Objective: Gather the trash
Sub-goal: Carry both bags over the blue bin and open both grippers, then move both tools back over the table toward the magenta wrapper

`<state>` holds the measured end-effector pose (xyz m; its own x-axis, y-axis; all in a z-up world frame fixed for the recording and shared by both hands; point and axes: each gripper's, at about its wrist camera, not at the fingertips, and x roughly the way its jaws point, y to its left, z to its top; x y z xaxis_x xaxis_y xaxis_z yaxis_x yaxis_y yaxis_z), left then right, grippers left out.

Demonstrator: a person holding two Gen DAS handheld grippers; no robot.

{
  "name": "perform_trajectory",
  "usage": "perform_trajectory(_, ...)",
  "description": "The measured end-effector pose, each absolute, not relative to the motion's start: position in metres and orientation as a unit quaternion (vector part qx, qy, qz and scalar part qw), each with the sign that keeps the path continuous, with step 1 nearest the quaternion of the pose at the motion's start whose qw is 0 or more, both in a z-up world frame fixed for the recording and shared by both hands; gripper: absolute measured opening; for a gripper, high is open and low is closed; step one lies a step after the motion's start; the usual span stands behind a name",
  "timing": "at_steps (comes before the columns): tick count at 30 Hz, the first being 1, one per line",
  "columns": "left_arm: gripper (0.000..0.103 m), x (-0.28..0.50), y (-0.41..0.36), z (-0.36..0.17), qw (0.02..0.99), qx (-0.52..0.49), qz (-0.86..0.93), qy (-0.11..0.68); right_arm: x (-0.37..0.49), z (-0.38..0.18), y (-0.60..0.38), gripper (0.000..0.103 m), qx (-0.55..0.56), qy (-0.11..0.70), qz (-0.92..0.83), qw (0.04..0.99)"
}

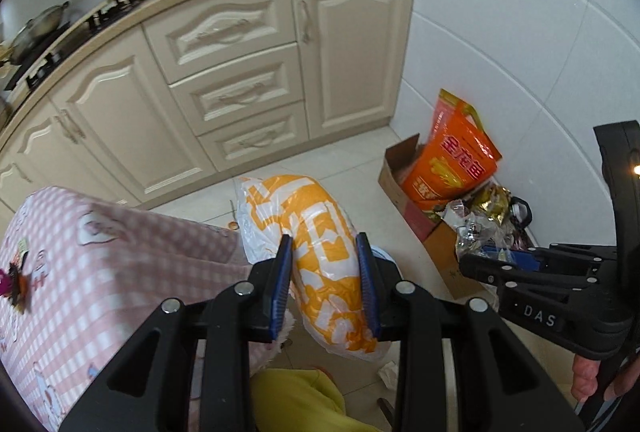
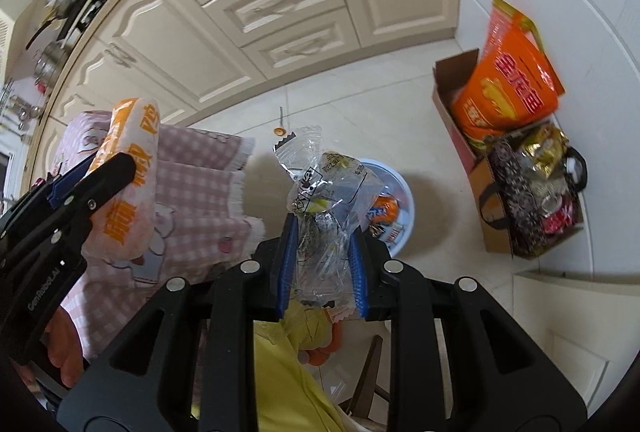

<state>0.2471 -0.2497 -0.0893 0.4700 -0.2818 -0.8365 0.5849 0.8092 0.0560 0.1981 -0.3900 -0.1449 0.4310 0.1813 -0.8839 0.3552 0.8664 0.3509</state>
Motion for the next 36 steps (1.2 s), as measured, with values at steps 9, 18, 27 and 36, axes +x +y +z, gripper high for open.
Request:
perform_trajectory(9, 0.063, 0.254, -0.25, -0.092, 0.842, 0.169, -0.257, 0.443, 0.195, -0.169, -0.396, 0.025, 0.285, 0.542, -0.062, 0.788)
perform_trajectory(18, 0.063, 0.257, -0.215, -0.08, 0.85, 0.154, -0.232, 0.447, 0.214, -0.156, -0.375, 0.052, 0.279, 0.532, -0.047, 0.798)
perform_trajectory(27, 0.066, 0.254, -0.173, -0.066, 0.861, 0.126, -0.212, 0.445, 0.219, -0.135, -0.35, 0.079, 0.261, 0.517, -0.044, 0.814)
perform_trajectory(36, 0.07, 0.247, -0.121, -0.052, 0.873, 0.099, -0.189, 0.438, 0.226, -0.122, -0.307, 0.079, 0.232, 0.521, -0.017, 0.821)
